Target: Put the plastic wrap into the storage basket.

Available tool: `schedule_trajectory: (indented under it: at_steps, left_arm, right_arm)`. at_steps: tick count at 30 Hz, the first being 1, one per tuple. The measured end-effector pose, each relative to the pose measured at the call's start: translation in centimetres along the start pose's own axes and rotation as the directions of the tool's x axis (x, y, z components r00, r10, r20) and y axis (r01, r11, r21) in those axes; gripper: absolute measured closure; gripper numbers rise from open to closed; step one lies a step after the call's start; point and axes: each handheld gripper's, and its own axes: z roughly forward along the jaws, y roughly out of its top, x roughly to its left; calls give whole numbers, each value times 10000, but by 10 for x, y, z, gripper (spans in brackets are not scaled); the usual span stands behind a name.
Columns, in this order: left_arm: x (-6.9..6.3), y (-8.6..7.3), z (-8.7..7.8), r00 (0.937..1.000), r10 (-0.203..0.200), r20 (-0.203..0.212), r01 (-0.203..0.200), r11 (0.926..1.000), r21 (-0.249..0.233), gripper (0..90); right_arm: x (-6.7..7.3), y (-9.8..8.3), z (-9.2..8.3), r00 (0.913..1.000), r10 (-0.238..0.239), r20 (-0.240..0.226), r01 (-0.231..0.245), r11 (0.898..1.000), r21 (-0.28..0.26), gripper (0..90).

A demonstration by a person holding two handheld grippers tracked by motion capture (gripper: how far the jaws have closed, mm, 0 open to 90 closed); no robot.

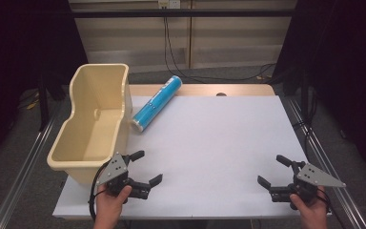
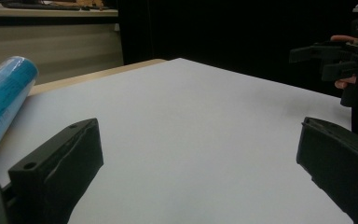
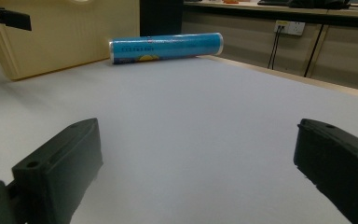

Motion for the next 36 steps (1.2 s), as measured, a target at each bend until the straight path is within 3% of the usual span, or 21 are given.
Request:
schedule_trajectory:
  at_steps: [11,17,25,33,36]
  left_arm:
    - [2,0,4,9999,-19,-146,21,9999,134,2]
    - [4,1,14,9996,-110,-269,119,9994,321,2]
    - [10,9,40,9989,-106,-448,139,9970,758,2]
    - [31,16,69,9946,-480,-916,552,9954,783,2]
    - [37,19,81,9934,-436,-1058,526,9951,838,2]
  right_arm:
    - [1,0,0,10000,-22,-9,22,10000,36,8]
    - [1,0,-1,10000,-40,-16,40,10000,42,7]
    - [1,-1,-2,9999,99,-33,-99,9999,-18,7]
    - [4,0,-2,9999,14,-140,-14,10000,-21,8]
    - [4,0,-1,9999,-9,-143,9,10000,20,7]
